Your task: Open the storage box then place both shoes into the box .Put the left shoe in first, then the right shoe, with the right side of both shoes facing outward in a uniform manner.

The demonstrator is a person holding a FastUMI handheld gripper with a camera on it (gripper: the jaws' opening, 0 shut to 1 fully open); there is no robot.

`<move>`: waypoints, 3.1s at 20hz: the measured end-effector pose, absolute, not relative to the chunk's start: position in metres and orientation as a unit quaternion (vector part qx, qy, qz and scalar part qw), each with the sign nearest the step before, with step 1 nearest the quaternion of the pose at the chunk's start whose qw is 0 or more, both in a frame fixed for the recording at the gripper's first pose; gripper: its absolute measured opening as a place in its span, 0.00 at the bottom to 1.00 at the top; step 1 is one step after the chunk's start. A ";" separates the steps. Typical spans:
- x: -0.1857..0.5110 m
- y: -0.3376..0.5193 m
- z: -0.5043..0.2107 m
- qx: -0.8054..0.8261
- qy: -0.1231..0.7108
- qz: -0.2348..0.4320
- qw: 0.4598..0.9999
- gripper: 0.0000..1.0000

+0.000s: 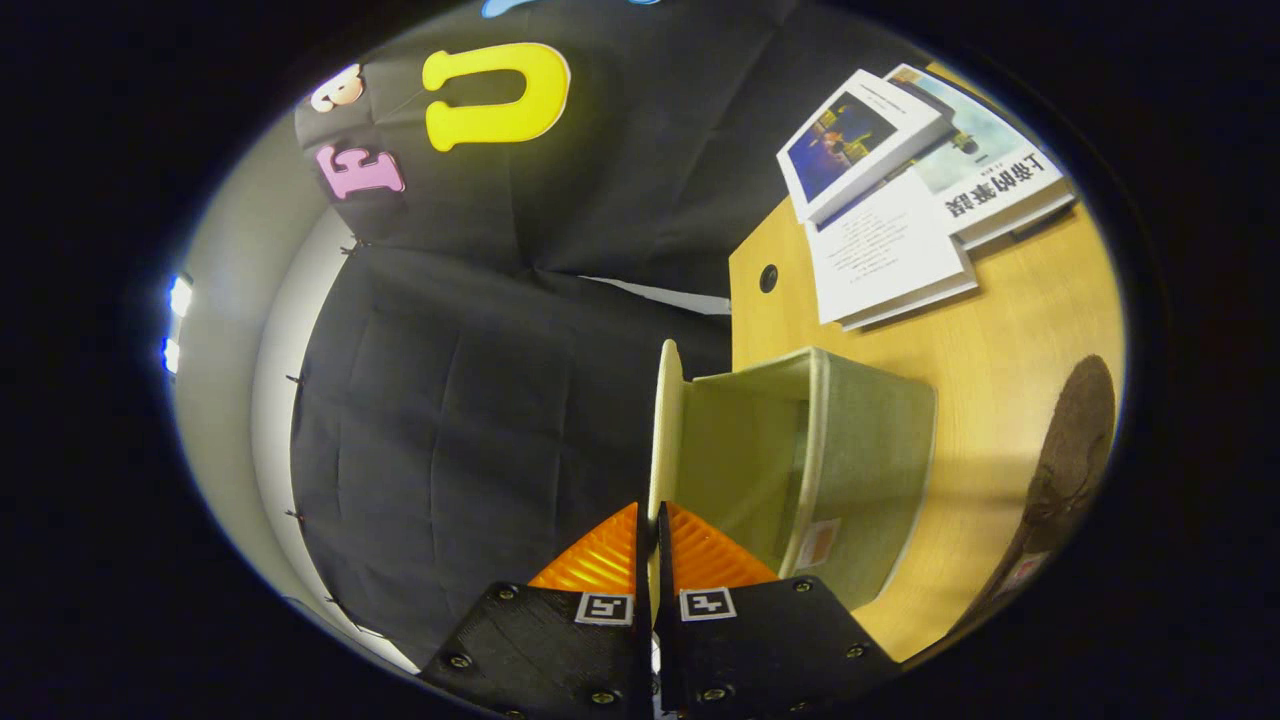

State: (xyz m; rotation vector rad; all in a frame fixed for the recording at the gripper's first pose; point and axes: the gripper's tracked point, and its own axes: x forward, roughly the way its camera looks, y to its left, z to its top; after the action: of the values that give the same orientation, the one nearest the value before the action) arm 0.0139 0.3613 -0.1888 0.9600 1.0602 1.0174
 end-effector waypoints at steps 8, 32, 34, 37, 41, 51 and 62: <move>0.018 0.446 -0.137 0.379 0.459 0.485 0.641 0.03; 0.017 0.486 -0.167 0.196 0.442 0.482 0.731 0.96; 0.018 0.456 -0.171 0.175 0.427 0.472 0.751 0.95; 0.020 0.414 -0.179 0.166 0.411 0.452 0.774 0.96; 0.019 0.357 -0.191 0.150 0.402 0.420 0.800 0.96; 0.019 0.247 -0.243 0.162 0.409 0.338 0.832 0.96; 0.004 0.170 -0.342 0.066 0.468 0.248 0.846 0.94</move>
State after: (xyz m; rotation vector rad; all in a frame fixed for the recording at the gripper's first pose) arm 0.0041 0.1701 -0.3418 0.1383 0.9879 0.5226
